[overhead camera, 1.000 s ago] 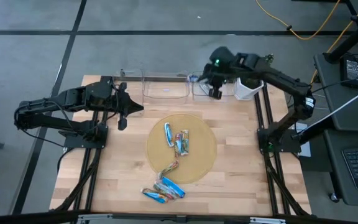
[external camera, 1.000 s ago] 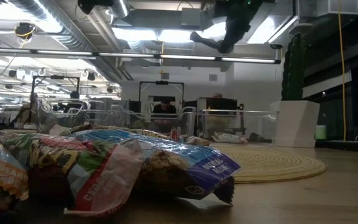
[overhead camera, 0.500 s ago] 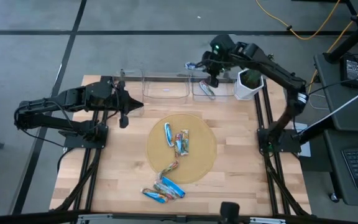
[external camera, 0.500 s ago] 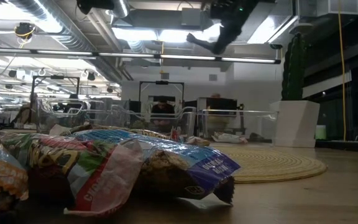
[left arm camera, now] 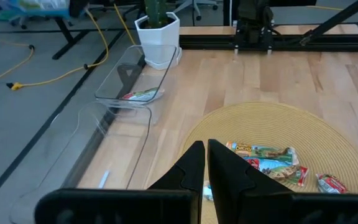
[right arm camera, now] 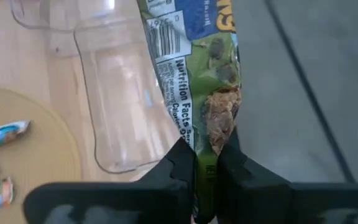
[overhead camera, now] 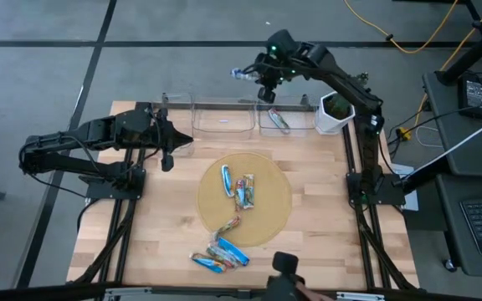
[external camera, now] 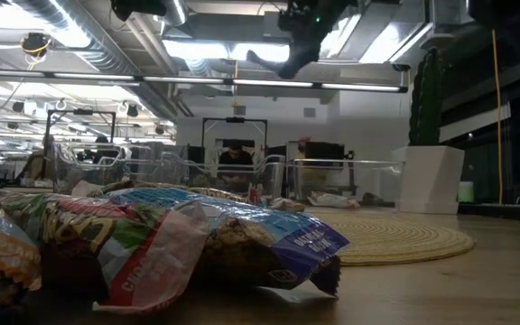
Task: Pick and place Granola Bars by type
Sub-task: Put the green granola bar into the middle transparent bin
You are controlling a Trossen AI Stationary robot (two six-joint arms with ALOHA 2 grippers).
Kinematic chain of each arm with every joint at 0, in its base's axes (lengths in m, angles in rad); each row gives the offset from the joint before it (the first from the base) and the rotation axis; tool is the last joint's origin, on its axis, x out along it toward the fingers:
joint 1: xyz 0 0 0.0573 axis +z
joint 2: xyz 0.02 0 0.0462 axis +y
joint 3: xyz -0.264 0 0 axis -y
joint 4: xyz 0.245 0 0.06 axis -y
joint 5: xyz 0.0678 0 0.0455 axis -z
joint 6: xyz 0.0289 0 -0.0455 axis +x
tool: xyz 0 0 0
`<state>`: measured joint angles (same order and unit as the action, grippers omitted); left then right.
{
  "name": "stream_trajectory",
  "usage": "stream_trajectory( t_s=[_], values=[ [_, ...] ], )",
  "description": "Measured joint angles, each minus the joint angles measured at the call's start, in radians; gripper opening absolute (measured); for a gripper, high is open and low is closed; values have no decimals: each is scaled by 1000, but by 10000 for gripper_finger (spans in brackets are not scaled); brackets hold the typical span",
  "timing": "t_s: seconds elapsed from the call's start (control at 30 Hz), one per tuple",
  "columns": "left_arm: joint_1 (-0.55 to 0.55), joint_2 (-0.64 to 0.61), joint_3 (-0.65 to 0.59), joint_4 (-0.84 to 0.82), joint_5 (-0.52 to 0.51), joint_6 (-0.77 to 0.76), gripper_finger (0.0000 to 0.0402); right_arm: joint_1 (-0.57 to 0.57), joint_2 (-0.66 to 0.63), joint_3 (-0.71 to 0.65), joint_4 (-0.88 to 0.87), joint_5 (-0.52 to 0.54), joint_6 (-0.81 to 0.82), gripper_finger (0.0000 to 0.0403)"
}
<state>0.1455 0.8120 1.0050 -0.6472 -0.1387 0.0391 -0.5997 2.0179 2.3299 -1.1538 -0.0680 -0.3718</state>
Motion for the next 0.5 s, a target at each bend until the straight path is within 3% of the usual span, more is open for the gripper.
stream_trajectory(
  t_s=[0.5],
  values=[
    [0,0,0,0,2,0,15,27,159,0,62,-81,1,34]
  ],
)
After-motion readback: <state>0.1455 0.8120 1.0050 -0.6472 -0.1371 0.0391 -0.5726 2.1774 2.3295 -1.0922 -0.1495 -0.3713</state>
